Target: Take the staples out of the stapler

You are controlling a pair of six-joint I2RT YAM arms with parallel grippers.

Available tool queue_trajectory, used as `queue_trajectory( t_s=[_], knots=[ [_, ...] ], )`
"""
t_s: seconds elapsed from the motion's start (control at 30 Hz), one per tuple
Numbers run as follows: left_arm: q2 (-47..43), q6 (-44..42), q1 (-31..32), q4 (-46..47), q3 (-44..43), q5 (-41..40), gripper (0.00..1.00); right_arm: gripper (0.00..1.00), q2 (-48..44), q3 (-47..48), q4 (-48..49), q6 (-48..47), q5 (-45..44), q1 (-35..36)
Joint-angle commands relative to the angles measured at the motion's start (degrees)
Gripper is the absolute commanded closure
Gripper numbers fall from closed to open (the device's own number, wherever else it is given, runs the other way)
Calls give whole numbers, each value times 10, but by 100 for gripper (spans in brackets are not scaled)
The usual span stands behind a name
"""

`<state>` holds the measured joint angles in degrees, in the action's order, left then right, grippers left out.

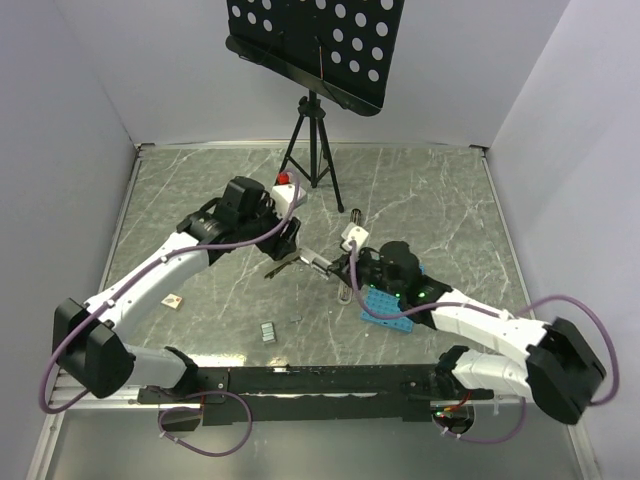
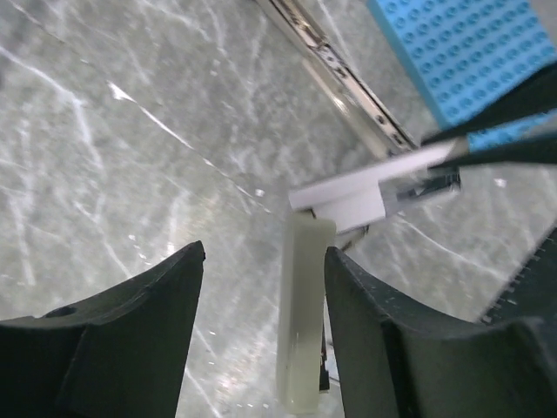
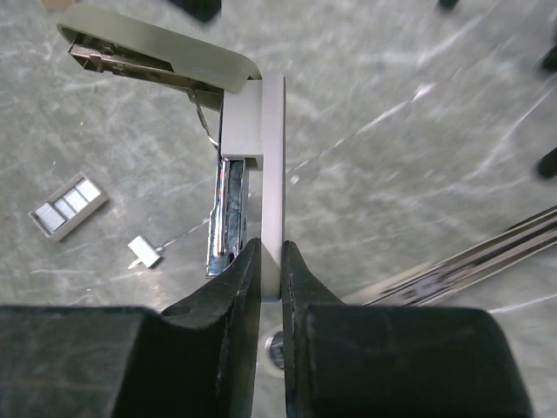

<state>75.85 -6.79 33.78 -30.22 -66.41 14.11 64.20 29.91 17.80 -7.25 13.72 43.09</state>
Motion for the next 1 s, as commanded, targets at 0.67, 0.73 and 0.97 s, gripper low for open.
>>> queue_trajectory(
  t_s=[0.67,0.73,0.97],
  knots=[
    [-54,62,-35,-14,-28,205,26,100,-161,-61,143,-256,141,-23],
    [-62,85,-40,-1,-19,234,25,100,-167,-66,151,-260,148,-21],
    [-84,162,-46,88,34,284,29,100,-163,-69,172,-275,151,-19]
  ],
)
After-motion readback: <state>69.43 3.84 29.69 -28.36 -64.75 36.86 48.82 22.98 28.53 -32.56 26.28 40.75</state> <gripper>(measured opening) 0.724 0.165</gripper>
